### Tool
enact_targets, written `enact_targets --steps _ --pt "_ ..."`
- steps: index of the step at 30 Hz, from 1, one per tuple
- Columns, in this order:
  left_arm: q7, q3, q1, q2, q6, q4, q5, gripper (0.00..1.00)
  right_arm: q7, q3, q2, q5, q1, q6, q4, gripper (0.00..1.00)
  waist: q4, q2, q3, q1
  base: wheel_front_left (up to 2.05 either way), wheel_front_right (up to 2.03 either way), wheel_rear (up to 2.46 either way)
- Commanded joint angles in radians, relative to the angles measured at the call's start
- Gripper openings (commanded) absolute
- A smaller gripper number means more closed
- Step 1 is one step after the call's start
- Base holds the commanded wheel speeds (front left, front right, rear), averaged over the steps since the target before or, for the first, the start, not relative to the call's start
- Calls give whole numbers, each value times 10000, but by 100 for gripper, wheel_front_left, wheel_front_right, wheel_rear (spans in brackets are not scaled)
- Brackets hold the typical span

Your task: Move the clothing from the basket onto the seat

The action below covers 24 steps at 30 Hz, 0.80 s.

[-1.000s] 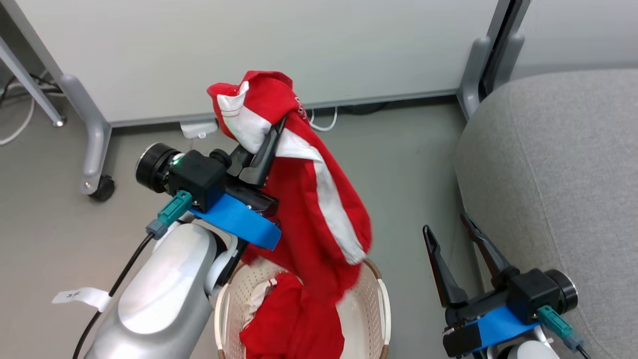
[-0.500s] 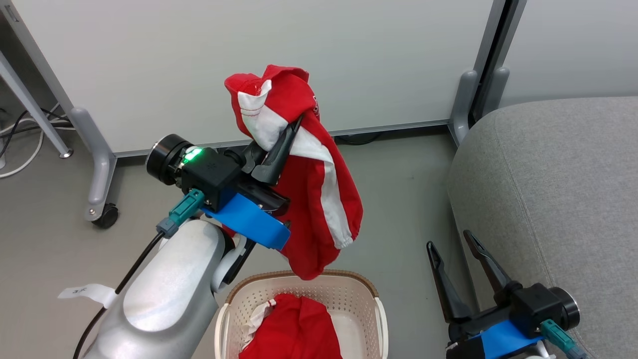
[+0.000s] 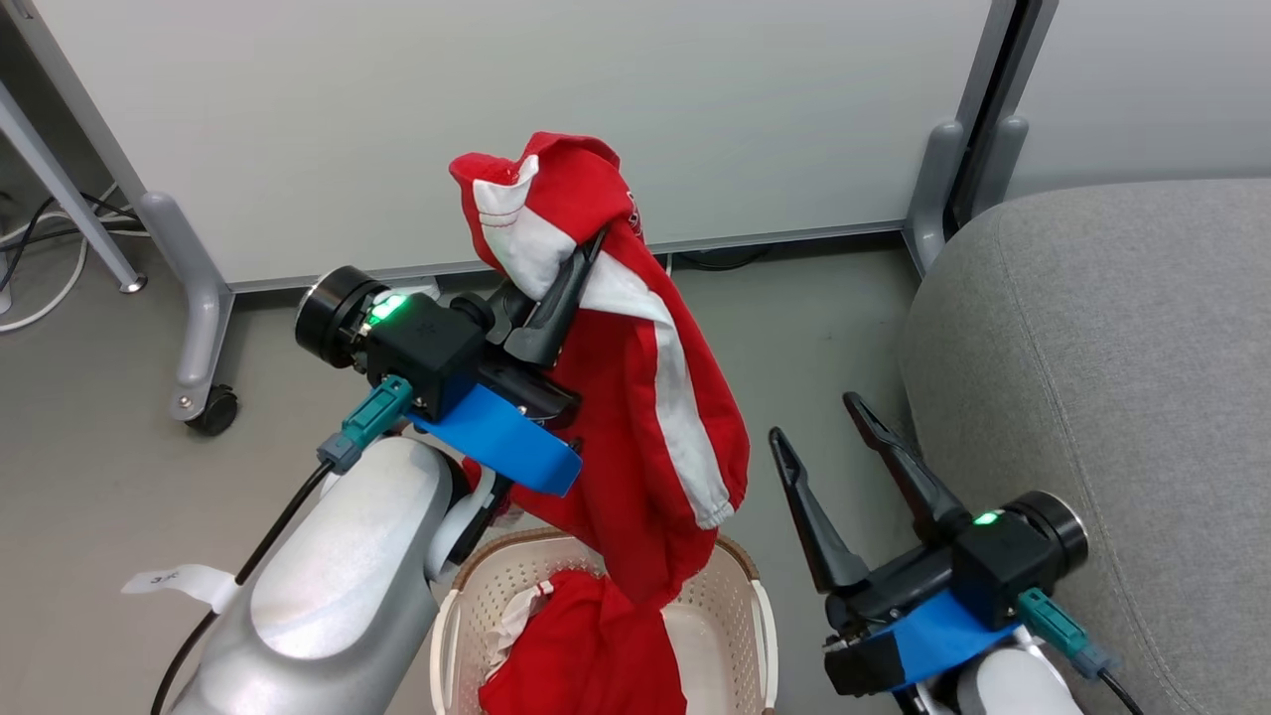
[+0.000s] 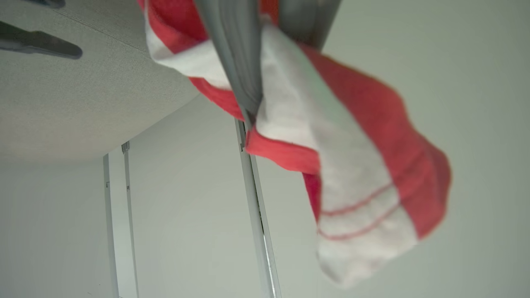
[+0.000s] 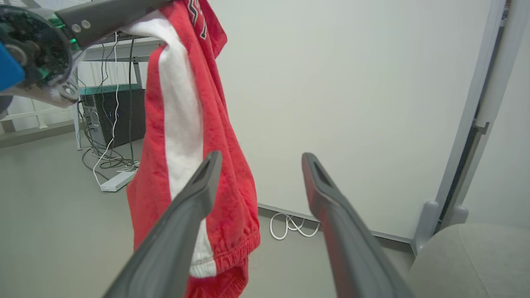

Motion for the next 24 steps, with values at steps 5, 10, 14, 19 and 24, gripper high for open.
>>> enact_targets --steps 5,10,14,19,24 --pt "-28 -27 -221 -87 -3 -77 76 0 -38 814 -29 -85 -892 5 177 100 90 -1 150 1 0 0 0" --pt "-28 -107 -322 -134 -3 -153 128 0 -38 1263 -29 -127 -1634 5 467 100 183 -1 264 1 0 0 0" --pt "-28 -184 -362 -140 -3 -167 116 0 -38 1553 -22 14 -2406 5 921 100 284 -1 369 1 0 0 0" --pt "-28 -324 -534 -176 -3 -190 122 0 -38 1861 -23 86 -3305 5 1551 100 400 -1 522 1 0 0 0" --pt "-27 -548 -712 -305 -3 -204 115 0 -35 1998 -29 48 -4014 5 2604 100 609 -1 671 1 0 0 0"
